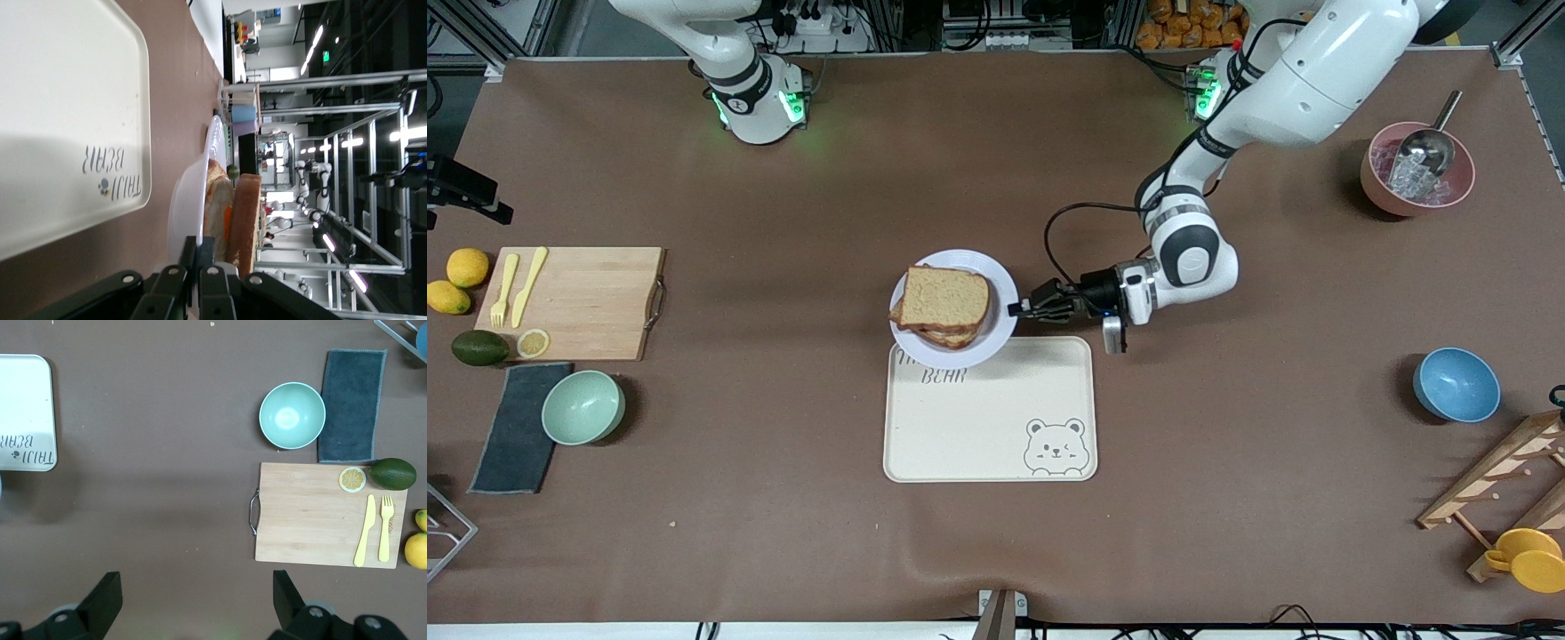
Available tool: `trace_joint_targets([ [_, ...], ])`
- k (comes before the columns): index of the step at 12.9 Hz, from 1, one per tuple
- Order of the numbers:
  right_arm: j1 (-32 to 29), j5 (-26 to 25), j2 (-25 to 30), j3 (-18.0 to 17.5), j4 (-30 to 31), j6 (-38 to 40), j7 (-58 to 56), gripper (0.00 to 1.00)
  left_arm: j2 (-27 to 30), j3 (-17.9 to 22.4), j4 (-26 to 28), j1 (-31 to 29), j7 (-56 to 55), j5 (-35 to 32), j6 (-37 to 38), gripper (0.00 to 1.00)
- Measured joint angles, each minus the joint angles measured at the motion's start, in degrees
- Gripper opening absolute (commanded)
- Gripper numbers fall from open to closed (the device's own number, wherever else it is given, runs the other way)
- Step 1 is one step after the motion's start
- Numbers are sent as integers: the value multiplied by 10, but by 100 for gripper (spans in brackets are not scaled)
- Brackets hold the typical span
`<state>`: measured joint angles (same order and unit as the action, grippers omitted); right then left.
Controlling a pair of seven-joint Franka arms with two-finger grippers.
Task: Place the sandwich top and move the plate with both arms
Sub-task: 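Slide the plate with the left gripper onto the bear tray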
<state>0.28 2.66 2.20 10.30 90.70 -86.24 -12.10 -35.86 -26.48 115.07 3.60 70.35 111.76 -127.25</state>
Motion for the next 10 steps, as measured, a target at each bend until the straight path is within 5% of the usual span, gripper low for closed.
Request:
trace_joint_targets([
  [10, 0, 0, 0, 0, 0, 0, 0, 100, -85, 30, -126, -44, -63, -53, 11, 0],
])
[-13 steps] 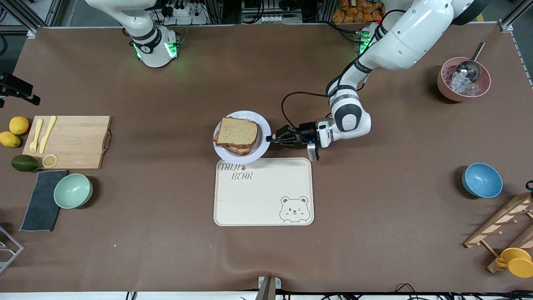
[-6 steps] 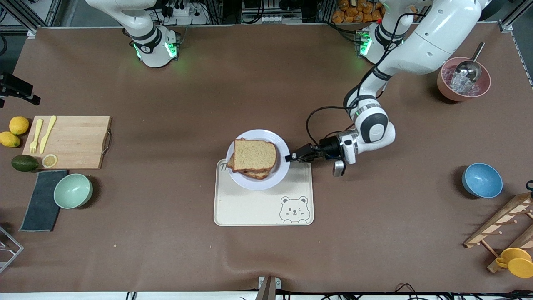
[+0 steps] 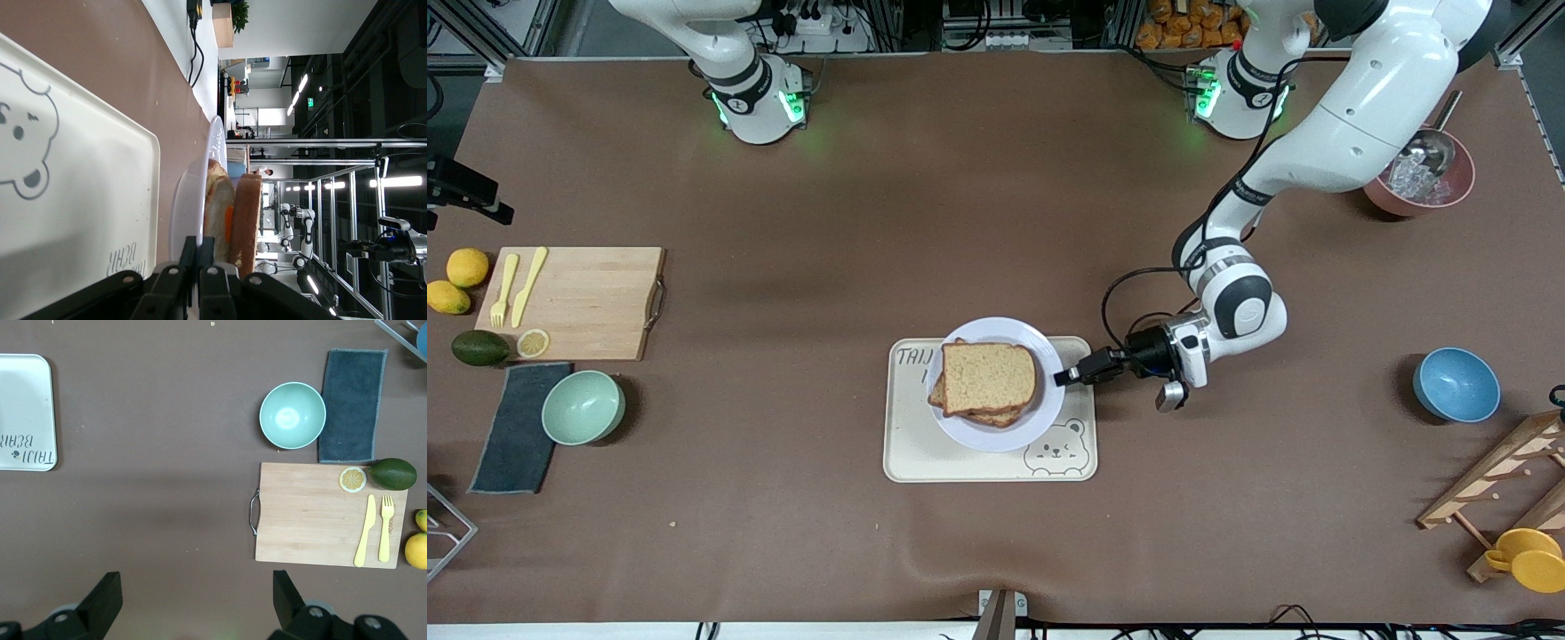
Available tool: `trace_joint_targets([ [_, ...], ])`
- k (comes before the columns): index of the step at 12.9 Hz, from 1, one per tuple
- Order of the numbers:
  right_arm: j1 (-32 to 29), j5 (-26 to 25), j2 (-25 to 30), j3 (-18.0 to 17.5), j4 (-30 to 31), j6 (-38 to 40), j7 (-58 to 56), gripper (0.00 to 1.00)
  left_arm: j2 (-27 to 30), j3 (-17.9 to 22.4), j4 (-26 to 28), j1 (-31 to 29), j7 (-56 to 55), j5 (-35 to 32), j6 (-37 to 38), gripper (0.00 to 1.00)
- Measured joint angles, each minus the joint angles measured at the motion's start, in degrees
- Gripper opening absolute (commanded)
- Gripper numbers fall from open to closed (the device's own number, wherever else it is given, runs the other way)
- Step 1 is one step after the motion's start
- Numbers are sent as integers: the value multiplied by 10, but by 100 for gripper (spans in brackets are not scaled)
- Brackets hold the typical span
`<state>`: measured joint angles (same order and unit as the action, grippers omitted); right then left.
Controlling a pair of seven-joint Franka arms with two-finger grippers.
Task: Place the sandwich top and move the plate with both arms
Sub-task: 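Slide the plate with the left gripper onto the bear tray, then hold the plate on the tray and open the left gripper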
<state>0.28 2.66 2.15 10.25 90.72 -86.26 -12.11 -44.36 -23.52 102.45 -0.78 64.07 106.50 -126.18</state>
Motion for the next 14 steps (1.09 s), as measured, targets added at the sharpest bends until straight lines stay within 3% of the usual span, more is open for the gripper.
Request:
trace_joint_targets([
  [10, 0, 0, 0, 0, 0, -2, 0, 100, -72, 10, -62, 4, 0, -18, 0, 0],
  [14, 0, 0, -1, -1, 0, -2, -1, 100, -82, 32, -74, 16, 0, -18, 0, 0],
])
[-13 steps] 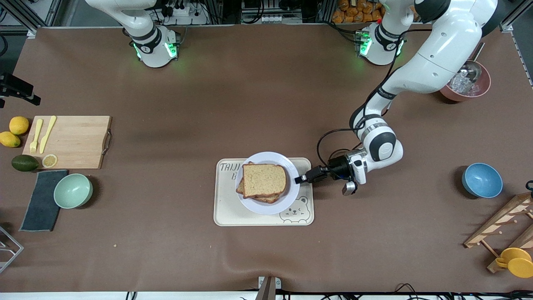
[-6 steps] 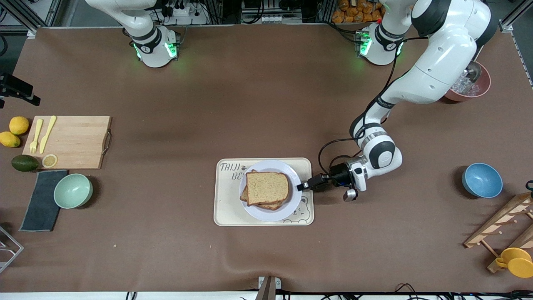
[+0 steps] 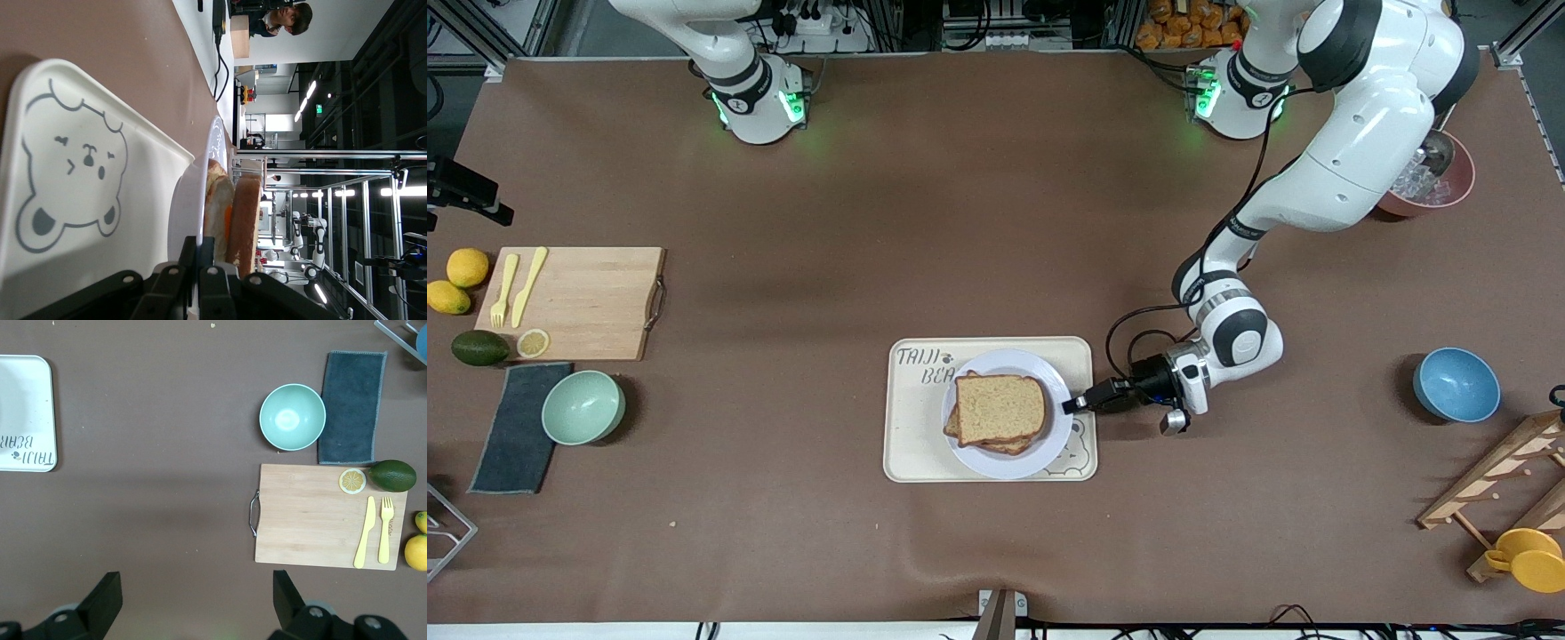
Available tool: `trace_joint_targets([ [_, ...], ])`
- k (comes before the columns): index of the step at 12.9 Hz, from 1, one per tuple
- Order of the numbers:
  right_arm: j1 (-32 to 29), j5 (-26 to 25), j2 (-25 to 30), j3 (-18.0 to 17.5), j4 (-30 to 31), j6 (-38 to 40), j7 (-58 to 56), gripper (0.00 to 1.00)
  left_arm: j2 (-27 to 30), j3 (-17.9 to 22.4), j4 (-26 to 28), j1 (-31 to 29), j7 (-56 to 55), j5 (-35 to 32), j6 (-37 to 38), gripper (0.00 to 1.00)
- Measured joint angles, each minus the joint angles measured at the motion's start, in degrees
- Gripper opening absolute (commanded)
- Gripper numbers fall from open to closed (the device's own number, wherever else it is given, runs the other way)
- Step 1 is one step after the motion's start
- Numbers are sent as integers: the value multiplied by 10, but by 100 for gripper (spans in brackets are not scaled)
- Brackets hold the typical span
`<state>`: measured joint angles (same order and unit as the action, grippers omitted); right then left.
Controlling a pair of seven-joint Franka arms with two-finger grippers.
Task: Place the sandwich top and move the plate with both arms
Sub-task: 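Hold the plate on the tray and open the left gripper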
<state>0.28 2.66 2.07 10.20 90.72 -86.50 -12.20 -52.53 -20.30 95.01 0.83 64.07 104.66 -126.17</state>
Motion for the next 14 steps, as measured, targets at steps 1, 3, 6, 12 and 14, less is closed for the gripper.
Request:
trace_joint_targets([
  [1, 0, 0, -1, 0, 0, 0, 0, 100, -2, 6, -1, 3, 0, 0, 0, 0],
  [3, 0, 0, -3, 0, 0, -3, -1, 100, -5, 14, -2, 7, 0, 0, 0, 0],
  [6, 0, 0, -4, 0, 0, -4, -1, 100, -12, 27, -4, 20, 0, -1, 0, 0],
  [12, 0, 0, -4, 0, 0, -5, -1, 100, -13, 49, -7, 32, 0, -36, 3, 13],
  [14, 0, 0, -4, 0, 0, -5, -1, 100, -14, 50, -7, 32, 0, -36, 3, 58],
])
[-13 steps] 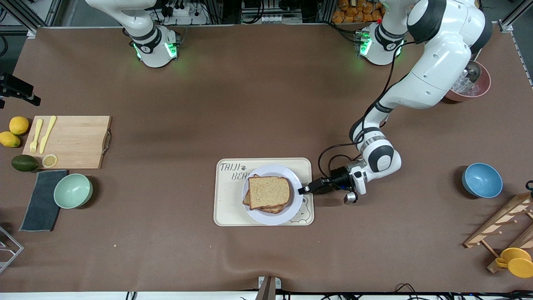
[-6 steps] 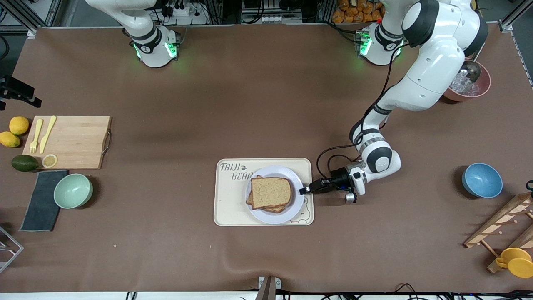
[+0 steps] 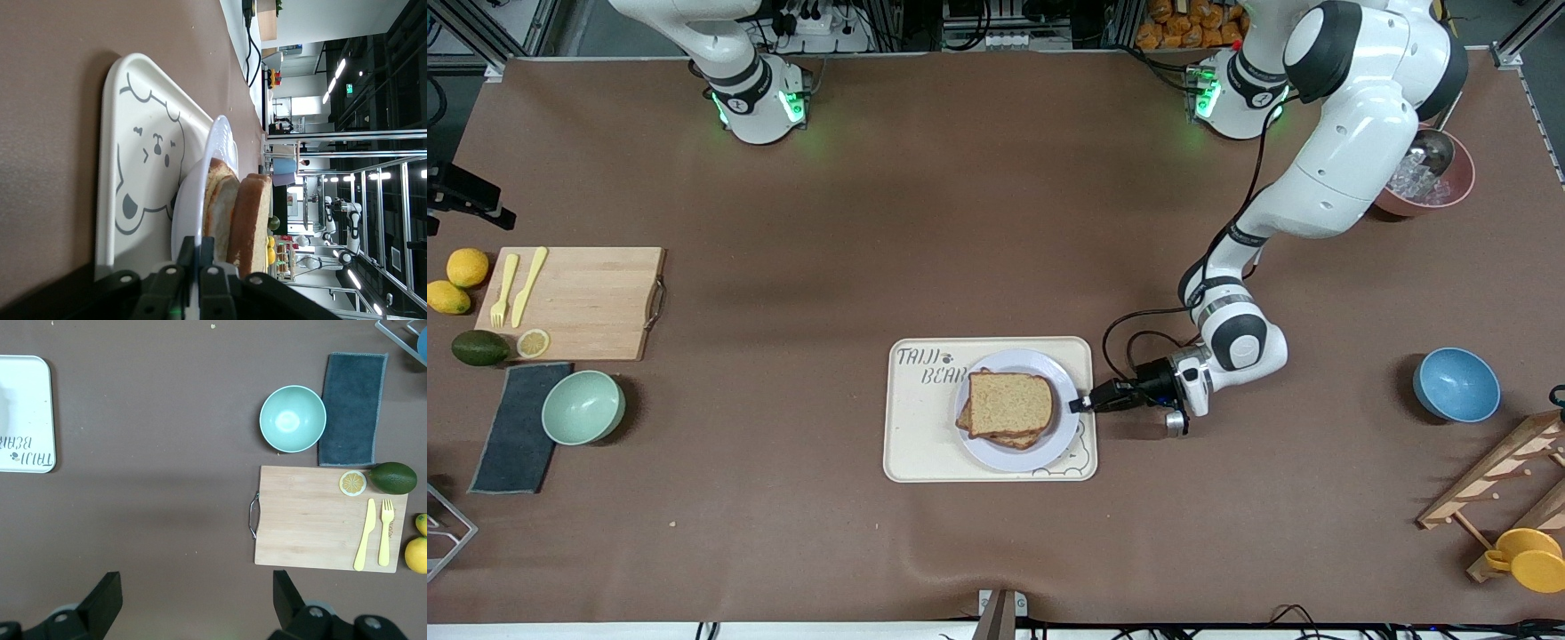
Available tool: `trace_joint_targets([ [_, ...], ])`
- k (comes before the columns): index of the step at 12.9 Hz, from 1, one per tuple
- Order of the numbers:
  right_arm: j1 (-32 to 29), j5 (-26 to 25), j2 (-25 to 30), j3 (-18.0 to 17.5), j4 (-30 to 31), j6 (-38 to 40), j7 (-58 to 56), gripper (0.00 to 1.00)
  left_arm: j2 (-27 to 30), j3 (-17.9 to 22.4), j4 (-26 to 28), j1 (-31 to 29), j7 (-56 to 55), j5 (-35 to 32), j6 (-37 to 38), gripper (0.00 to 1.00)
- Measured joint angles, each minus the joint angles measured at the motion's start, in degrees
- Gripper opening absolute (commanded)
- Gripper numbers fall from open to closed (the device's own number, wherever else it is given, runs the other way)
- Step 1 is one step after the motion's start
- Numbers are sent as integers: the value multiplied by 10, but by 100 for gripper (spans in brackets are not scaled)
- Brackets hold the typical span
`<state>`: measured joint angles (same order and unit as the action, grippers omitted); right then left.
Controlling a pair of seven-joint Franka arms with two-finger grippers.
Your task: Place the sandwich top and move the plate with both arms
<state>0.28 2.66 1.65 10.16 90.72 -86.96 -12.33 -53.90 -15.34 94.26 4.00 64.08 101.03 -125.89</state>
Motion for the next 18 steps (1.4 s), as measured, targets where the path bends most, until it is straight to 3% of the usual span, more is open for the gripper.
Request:
trace_joint_targets([
  [1, 0, 0, 0, 0, 0, 0, 0, 100, 0, 0, 0, 0, 0, 0, 0, 84],
  [2, 0, 0, 0, 0, 0, 0, 0, 100, -1, 1, 0, -1, 0, 0, 0, 100],
  [12, 0, 0, 0, 0, 0, 0, 0, 100, 7, 2, 0, -9, -22, -5, 19, 100],
  [18, 0, 0, 0, 0, 0, 0, 0, 100, 41, 7, 5, -30, -113, -87, 14, 100],
])
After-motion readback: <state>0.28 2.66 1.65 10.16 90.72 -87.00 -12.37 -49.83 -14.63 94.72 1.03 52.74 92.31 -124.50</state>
